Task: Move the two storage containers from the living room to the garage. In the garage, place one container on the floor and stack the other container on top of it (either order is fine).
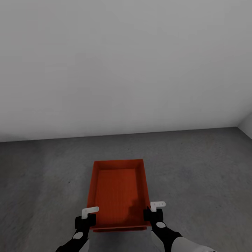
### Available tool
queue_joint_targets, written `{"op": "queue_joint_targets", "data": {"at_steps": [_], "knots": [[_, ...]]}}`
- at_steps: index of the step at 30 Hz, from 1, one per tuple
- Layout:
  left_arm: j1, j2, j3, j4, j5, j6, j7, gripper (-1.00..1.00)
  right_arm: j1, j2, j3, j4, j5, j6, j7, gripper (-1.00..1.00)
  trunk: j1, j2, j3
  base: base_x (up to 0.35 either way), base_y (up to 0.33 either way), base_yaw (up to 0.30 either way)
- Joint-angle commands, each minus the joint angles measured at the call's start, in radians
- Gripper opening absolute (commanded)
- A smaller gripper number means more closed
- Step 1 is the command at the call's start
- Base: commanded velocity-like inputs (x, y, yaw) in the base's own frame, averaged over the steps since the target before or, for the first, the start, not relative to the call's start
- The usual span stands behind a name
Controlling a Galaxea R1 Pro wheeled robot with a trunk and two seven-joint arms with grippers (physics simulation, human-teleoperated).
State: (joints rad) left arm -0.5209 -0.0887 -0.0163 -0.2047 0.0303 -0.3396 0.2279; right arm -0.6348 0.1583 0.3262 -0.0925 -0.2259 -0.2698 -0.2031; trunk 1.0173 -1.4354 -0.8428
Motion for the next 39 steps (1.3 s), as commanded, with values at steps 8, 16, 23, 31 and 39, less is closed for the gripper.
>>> {"op": "queue_joint_targets", "data": {"at_steps": [8, 16, 23, 31, 39], "knots": [[-0.001, -0.002, 0.030, -0.001, -0.004, -0.002, 0.007, -1.00, 0.000, 0.004, -0.014, 0.001, -0.009, -0.002, 0.002, -1.00, 0.008, -0.015, -0.007, 0.000, 0.000, 0.000], [-0.002, -0.004, 0.029, -0.001, -0.005, -0.002, 0.007, -1.00, 0.000, 0.004, -0.014, 0.001, -0.009, -0.002, 0.002, -1.00, 0.008, -0.015, -0.007, 0.000, 0.000, 0.000], [-0.001, -0.004, 0.029, -0.001, -0.006, -0.002, 0.007, -1.00, 0.000, 0.004, -0.015, 0.001, -0.009, -0.003, 0.002, -1.00, 0.008, -0.015, -0.007, 0.000, 0.000, 0.000], [-0.002, -0.002, 0.031, -0.001, -0.003, -0.002, 0.007, -1.00, 0.000, 0.004, -0.015, 0.001, -0.009, -0.002, 0.002, -1.00, 0.008, -0.015, -0.007, 0.000, 0.000, 0.000], [-0.002, -0.003, 0.032, -0.001, -0.003, -0.002, 0.008, -1.00, 0.000, 0.004, -0.014, 0.001, -0.009, -0.002, 0.002, -1.00, 0.008, -0.015, -0.007, -0.020, 0.000, 0.000]]}}
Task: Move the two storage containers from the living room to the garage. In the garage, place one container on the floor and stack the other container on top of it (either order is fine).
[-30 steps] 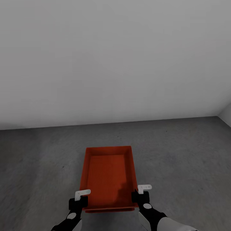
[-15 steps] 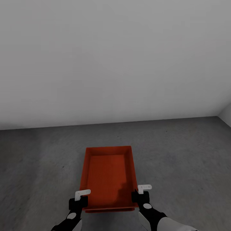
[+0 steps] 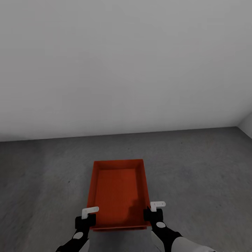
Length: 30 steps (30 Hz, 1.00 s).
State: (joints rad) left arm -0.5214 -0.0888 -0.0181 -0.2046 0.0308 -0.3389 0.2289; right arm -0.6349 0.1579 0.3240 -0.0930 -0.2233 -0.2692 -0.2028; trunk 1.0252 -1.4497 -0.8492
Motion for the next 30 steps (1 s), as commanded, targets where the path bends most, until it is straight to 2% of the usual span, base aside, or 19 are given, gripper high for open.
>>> {"op": "queue_joint_targets", "data": {"at_steps": [1, 13, 24, 30], "knots": [[-0.001, -0.003, 0.033, -0.001, -0.003, -0.003, 0.007, -1.00, 0.000, 0.005, -0.012, 0.001, -0.011, -0.003, 0.002, -1.00, 0.000, 0.000, -0.001, -0.085, 0.000, 0.000], [-0.001, -0.003, 0.033, -0.002, -0.003, -0.003, 0.007, -1.00, 0.000, 0.005, -0.012, 0.001, -0.011, -0.004, 0.002, -1.00, 0.000, 0.000, -0.001, -0.181, 0.000, 0.000], [-0.001, -0.003, 0.032, -0.002, -0.005, -0.003, 0.006, -1.00, 0.000, 0.005, -0.013, 0.001, -0.011, -0.003, 0.002, -1.00, 0.000, 0.000, -0.001, -0.009, 0.000, 0.000], [-0.002, -0.003, 0.031, -0.005, -0.006, -0.004, 0.006, -1.00, 0.000, 0.005, -0.013, 0.001, -0.011, -0.003, 0.002, -1.00, 0.000, 0.000, -0.001, 0.102, 0.000, 0.000]]}}
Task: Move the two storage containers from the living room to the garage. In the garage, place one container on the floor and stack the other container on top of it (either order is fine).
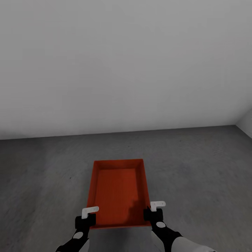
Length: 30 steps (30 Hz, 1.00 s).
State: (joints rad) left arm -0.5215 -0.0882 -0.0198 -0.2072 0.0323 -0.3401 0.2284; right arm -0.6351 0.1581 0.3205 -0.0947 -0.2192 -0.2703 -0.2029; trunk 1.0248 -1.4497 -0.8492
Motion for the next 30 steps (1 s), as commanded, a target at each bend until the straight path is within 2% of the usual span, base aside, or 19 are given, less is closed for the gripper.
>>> {"op": "queue_joint_targets", "data": {"at_steps": [1, 17, 18, 30], "knots": [[-0.001, -0.003, 0.032, -0.002, -0.008, -0.003, 0.006, -1.00, 0.000, 0.004, -0.009, 0.003, -0.015, -0.002, 0.002, -1.00, 0.000, 0.000, -0.001, 0.152, 0.000, 0.000], [-0.001, -0.002, 0.032, -0.003, -0.008, -0.003, 0.006, -1.00, 0.000, 0.004, -0.009, 0.003, -0.015, -0.001, 0.002, -1.00, 0.000, 0.000, -0.001, 0.024, 0.000, 0.000], [0.000, 0.000, 0.004, 0.006, -0.001, -0.010, 0.006, -1.00, 0.000, 0.006, 0.003, 0.003, -0.014, -0.003, -0.003, -1.00, 0.000, 0.000, -0.001, 0.000, 0.000, 0.000], [0.000, 0.005, -0.065, 0.014, 0.079, -0.030, 0.005, -1.00, 0.000, 0.007, -0.009, 0.003, 0.027, -0.003, -0.005, -1.00, 0.000, 0.000, -0.001, 0.000, 0.000, 0.000]]}}
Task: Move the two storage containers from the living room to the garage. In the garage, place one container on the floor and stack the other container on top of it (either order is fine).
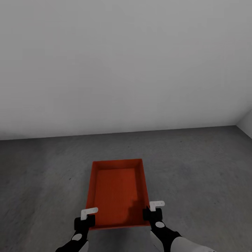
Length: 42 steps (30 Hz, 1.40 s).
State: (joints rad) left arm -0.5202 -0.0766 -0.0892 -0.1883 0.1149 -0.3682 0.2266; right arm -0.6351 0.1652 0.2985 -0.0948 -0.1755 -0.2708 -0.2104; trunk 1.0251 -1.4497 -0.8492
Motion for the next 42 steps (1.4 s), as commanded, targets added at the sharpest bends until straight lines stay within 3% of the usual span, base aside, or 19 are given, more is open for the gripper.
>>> {"op": "queue_joint_targets", "data": {"at_steps": [1, 6, 20, 21, 42], "knots": [[-0.001, -0.006, -0.003, -0.005, 0.005, -0.002, 0.007, -1.00, 0.000, 0.000, 0.013, 0.003, -0.016, -0.003, 0.002, -1.00, 0.000, 0.000, -0.001, 0.000, 0.000, 0.000], [-0.001, -0.002, -0.046, 0.001, 0.055, -0.003, -0.001, -1.00, 0.000, 0.000, 0.013, 0.004, -0.015, -0.003, 0.003, -1.00, 0.000, 0.000, -0.001, 0.059, 0.000, 0.000], [-0.001, 0.016, -0.240, -0.002, 0.243, -0.007, 0.017, -1.00, 0.000, 0.000, 0.056, 0.003, -0.059, -0.003, -0.002, -1.00, 0.000, 0.000, -0.001, 0.101, 0.000, 0.000], [-0.001, -0.011, 0.074, -0.017, -0.077, -0.003, 0.000, -1.00, 0.000, 0.000, 0.013, 0.003, -0.059, -0.003, 0.003, -1.00, 0.000, 0.000, -0.001, 0.002, 0.000, 0.000], [-0.001, -0.012, 0.074, -0.017, -0.077, -0.003, 0.007, -1.00, 0.000, -0.001, 0.013, 0.004, -0.059, -0.004, 0.000, -1.00, 0.000, 0.000, -0.001, 0.000, 0.000, -0.058]]}}
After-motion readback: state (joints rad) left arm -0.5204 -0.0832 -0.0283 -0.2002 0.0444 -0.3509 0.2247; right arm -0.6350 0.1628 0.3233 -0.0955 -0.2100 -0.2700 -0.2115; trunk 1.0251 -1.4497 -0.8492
